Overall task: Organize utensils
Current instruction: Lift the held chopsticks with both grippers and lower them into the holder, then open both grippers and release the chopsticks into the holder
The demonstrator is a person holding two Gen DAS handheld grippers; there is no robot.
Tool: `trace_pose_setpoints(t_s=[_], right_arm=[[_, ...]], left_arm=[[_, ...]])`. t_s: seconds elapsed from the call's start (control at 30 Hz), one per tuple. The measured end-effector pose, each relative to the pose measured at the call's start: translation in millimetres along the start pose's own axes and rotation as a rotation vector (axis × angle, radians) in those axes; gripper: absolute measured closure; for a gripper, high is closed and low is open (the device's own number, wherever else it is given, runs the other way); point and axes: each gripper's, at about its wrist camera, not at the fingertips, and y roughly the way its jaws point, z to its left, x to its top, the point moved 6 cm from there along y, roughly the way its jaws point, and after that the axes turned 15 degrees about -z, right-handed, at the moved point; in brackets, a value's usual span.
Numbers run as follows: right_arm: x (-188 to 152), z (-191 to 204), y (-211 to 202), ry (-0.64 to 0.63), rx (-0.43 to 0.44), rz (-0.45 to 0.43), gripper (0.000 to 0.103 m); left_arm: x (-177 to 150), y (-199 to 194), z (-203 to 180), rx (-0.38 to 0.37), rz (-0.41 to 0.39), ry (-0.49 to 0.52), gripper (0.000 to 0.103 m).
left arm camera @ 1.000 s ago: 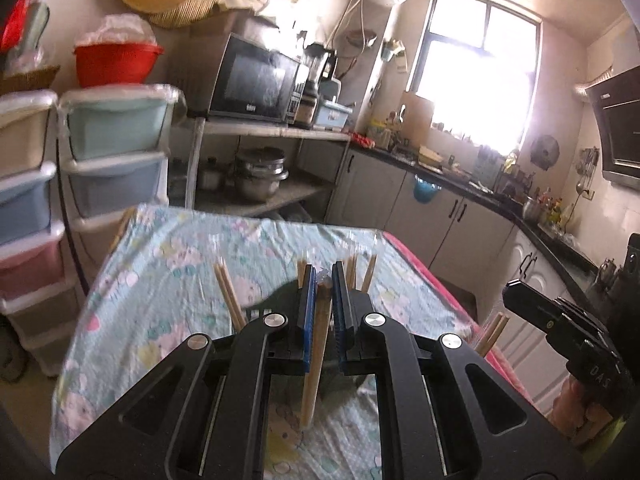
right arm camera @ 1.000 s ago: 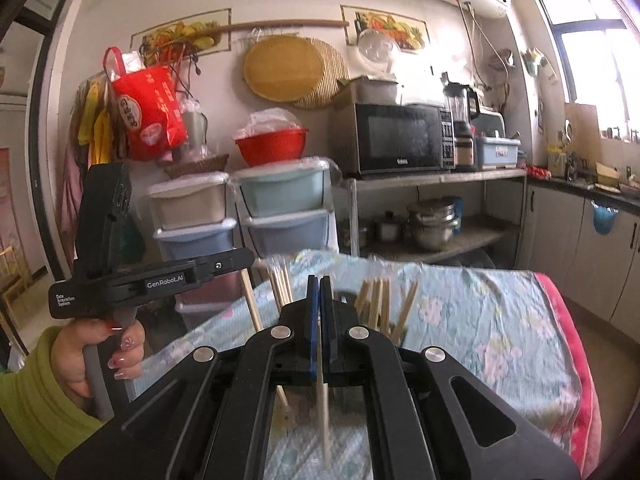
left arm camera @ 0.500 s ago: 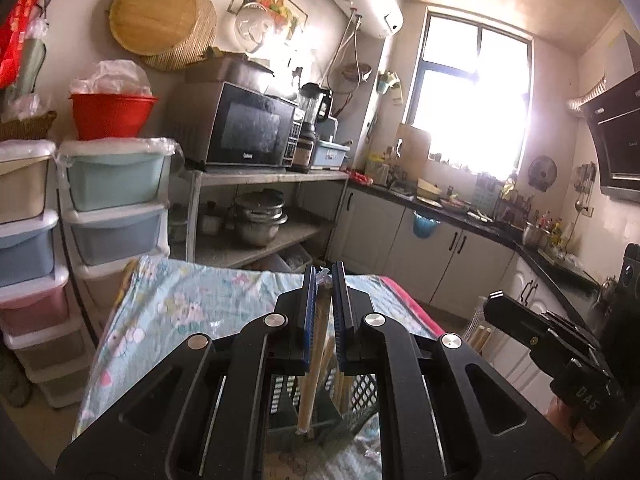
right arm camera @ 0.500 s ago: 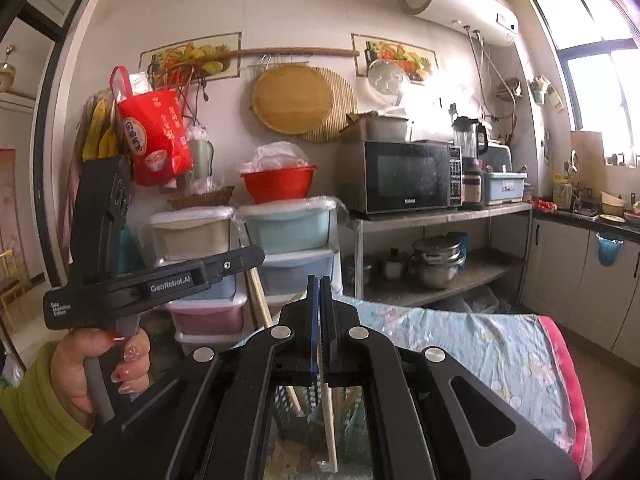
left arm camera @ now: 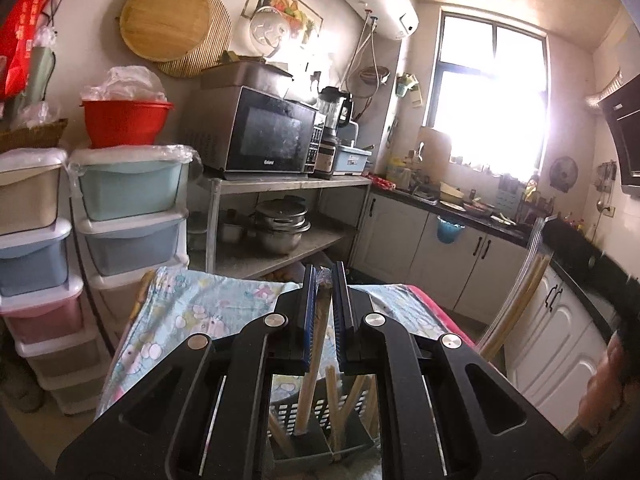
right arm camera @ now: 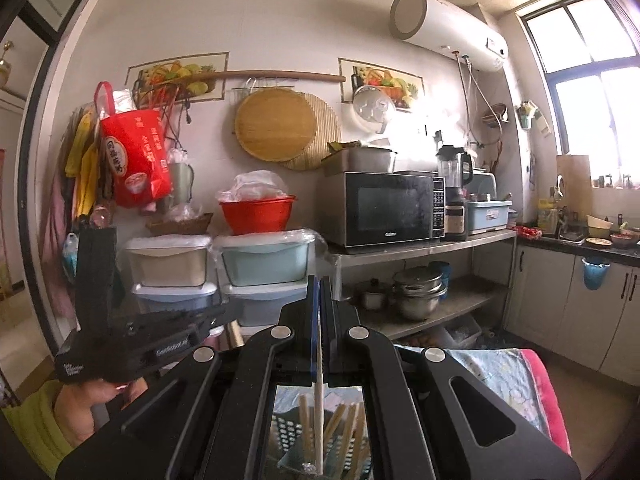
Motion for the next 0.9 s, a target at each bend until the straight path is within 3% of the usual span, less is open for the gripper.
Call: trace_pose_setpoints(t_s=[0.3,0.9], right_arm=[[-17,-16,15,-0.011,-0.055,0.013,0.102],[-62,-28,29,0.024,-0.081,0.082,0.101]], left_arm=[[-24,11,2,-0.007,0.037,-0.01,0.098],[-69,22,6,-0.003,0.111,-0.016,0.098]])
